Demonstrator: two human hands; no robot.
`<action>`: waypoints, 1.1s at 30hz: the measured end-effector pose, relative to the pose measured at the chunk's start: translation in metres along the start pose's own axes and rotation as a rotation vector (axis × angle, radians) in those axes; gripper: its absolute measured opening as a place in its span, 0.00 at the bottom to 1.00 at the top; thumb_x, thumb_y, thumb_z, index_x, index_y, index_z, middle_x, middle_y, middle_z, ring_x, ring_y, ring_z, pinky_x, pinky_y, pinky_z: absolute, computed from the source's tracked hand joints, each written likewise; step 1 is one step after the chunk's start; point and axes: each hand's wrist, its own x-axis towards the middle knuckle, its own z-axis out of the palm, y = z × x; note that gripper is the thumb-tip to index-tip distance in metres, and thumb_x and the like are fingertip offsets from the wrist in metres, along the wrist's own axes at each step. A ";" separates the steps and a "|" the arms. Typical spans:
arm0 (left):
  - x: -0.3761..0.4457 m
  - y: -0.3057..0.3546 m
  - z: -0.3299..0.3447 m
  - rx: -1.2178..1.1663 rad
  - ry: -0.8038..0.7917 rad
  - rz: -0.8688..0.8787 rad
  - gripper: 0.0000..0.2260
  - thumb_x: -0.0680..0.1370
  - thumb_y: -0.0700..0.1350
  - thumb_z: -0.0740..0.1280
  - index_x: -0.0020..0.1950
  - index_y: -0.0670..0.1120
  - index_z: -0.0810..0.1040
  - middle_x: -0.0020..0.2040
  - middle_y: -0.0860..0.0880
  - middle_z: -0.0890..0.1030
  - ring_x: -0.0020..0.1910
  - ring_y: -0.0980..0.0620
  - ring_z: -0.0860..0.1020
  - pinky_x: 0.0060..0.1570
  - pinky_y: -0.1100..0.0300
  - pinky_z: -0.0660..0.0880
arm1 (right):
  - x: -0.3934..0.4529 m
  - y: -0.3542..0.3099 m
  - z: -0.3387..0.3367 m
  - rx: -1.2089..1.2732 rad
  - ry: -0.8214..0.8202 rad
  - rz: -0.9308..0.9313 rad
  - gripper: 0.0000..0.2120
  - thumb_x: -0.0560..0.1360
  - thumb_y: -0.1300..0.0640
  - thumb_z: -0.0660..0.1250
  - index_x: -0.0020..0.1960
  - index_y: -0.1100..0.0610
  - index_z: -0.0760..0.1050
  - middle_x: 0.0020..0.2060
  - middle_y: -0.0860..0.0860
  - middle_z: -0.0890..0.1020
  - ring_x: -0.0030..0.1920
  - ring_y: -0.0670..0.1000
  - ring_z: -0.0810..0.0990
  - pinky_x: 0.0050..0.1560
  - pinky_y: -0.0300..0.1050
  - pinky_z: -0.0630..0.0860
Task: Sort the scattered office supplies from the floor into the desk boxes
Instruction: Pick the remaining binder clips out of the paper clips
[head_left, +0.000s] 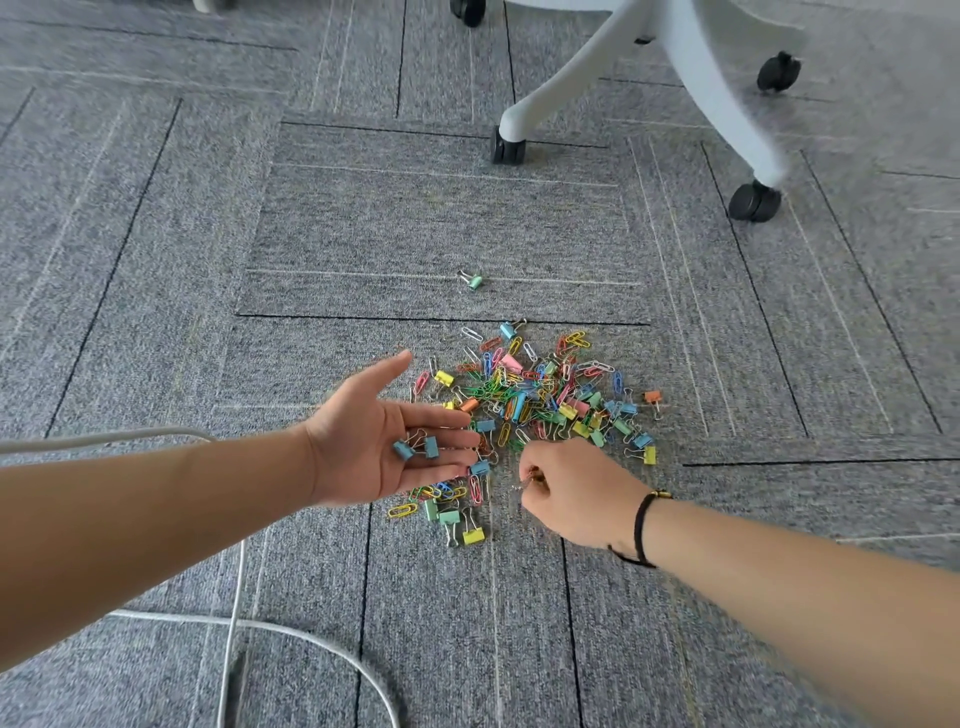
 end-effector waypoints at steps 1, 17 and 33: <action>0.000 0.000 0.001 -0.003 0.004 -0.003 0.39 0.77 0.69 0.59 0.62 0.33 0.80 0.63 0.32 0.80 0.56 0.37 0.81 0.59 0.46 0.79 | -0.001 -0.001 -0.006 0.107 -0.007 0.012 0.07 0.80 0.57 0.62 0.52 0.56 0.78 0.35 0.48 0.80 0.29 0.47 0.74 0.27 0.37 0.68; -0.004 0.000 0.001 -0.019 0.036 -0.033 0.22 0.83 0.51 0.57 0.52 0.35 0.83 0.49 0.35 0.84 0.41 0.41 0.84 0.36 0.54 0.83 | -0.012 -0.037 -0.020 0.328 0.279 -0.144 0.11 0.75 0.50 0.72 0.55 0.52 0.76 0.36 0.47 0.80 0.33 0.48 0.80 0.36 0.48 0.80; 0.006 0.008 0.000 -0.033 0.066 0.045 0.24 0.83 0.55 0.58 0.56 0.35 0.82 0.49 0.36 0.84 0.42 0.42 0.84 0.42 0.52 0.84 | -0.003 -0.074 0.043 -0.074 0.111 -0.046 0.25 0.77 0.40 0.68 0.65 0.54 0.68 0.59 0.52 0.75 0.51 0.53 0.79 0.51 0.49 0.79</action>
